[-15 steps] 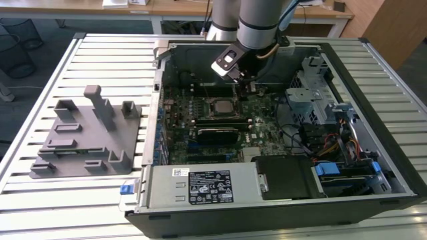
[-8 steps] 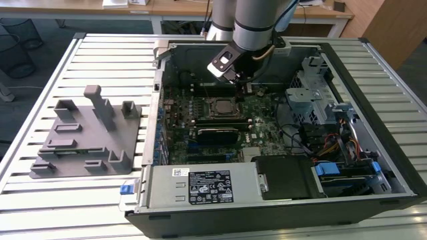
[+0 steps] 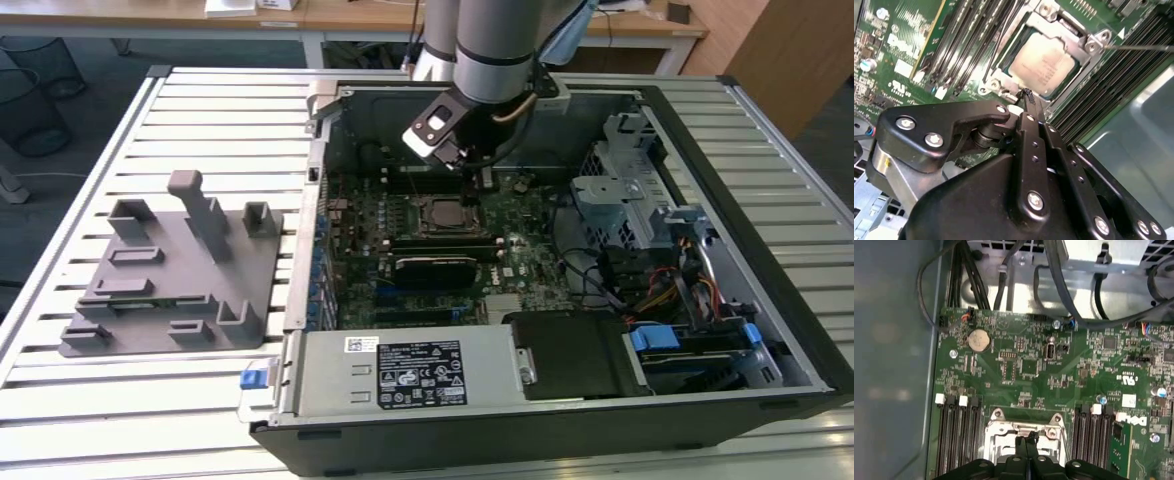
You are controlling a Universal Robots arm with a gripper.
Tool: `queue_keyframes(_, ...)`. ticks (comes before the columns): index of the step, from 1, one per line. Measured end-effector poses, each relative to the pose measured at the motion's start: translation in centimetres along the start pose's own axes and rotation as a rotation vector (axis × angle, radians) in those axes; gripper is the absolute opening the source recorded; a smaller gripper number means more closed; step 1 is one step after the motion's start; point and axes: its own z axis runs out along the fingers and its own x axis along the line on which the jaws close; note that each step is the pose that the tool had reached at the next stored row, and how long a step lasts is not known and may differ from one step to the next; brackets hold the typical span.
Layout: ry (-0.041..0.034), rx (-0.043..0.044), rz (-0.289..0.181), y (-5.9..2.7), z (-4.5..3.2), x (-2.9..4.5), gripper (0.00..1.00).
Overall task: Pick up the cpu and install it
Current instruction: 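Close the cpu cover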
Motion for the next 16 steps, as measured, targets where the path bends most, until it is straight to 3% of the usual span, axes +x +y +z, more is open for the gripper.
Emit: queue_keyframes(16,0.0002,-0.0001,0.000,-1.56,0.08,0.10,0.11)
